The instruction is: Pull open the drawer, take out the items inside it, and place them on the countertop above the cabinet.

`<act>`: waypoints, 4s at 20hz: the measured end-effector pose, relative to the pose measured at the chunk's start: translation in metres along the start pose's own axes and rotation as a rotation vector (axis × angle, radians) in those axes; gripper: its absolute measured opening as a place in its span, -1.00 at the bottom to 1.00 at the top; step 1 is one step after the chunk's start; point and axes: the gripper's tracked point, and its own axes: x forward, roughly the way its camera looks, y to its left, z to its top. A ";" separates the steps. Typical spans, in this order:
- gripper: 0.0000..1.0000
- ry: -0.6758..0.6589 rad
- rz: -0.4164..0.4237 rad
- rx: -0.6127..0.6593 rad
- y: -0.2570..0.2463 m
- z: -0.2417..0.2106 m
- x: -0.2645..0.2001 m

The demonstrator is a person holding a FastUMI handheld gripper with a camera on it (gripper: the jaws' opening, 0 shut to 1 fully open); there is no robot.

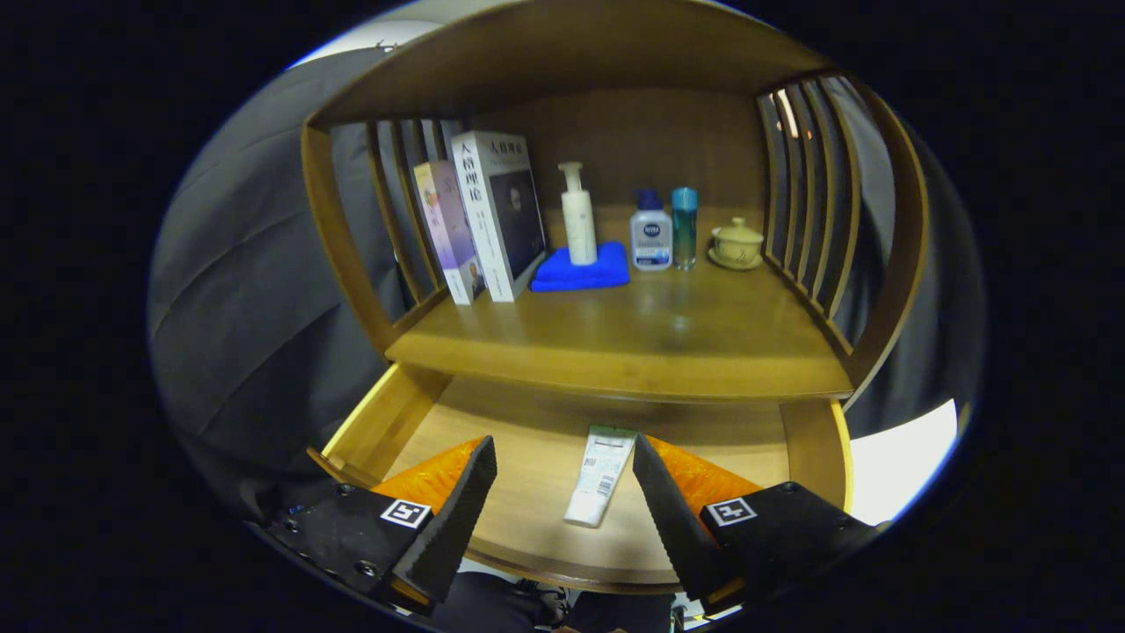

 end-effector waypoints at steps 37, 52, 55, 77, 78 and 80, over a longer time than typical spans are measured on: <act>-0.06 0.603 -0.088 -0.021 -0.030 -0.103 0.108; -0.15 0.462 0.058 -0.161 0.008 -0.071 0.055; -0.15 0.432 0.083 -0.185 0.019 -0.062 0.034; -0.15 0.228 -0.014 0.005 -0.034 0.100 0.071; -0.15 0.234 -0.023 0.018 -0.039 0.102 0.078; -0.16 0.259 -0.037 0.044 -0.046 0.100 0.094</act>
